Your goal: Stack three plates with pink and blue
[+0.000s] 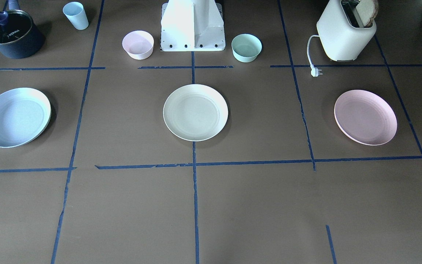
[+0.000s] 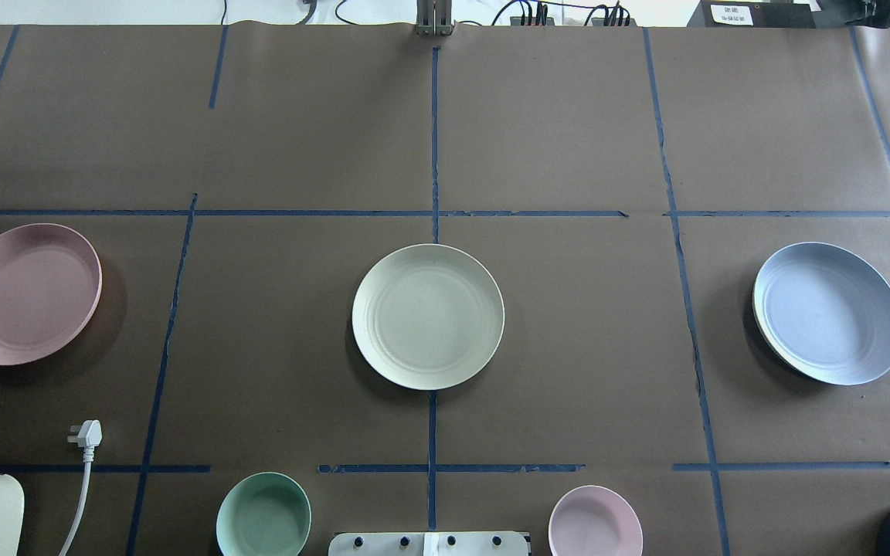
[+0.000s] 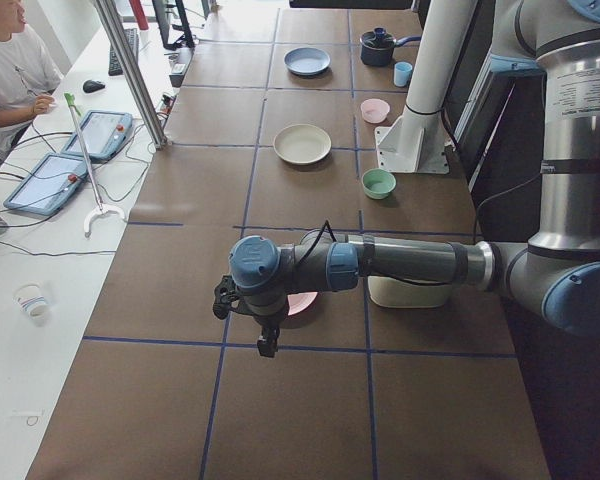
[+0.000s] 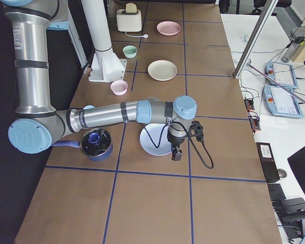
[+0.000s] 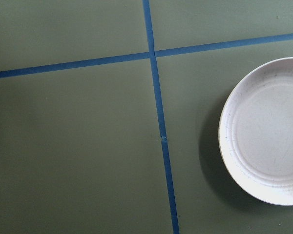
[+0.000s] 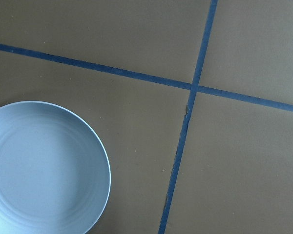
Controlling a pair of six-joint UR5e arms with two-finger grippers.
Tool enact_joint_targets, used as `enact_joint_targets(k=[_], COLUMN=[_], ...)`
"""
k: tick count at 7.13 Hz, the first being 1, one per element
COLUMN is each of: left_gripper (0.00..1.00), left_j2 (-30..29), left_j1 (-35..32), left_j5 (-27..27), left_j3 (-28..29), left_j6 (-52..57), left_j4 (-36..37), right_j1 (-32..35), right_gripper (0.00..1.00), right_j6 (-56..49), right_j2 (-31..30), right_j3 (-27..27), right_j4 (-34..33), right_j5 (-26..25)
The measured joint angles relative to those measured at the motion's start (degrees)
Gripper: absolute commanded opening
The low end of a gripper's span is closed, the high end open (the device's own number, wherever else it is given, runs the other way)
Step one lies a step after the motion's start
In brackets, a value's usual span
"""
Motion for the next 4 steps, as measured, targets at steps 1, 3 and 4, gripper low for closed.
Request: enact_joint_targets(k=[1, 3, 4], left_gripper=[1.0, 1.0, 1.0], left_j2=[0.0, 0.3, 0.4], left_j1=[0.0, 0.0, 0.1], left_j5=[0.1, 0.2, 0.2], left_j3=[-0.4, -1.1, -1.3], left_j6=[-0.2, -0.6, -0.7], left_j4=[0.1, 0.2, 0.1], right_j1=[0.1, 0.1, 0.1], right_gripper=[1.0, 1.0, 1.0], right_j6=[0.0, 0.4, 0.6], right_j2=[-0.5, -0.9, -0.9], right_j3=[0.1, 0.1, 0.0], right_j4=[0.0, 0.1, 0.1], right_j5=[-0.1, -0.2, -0.1])
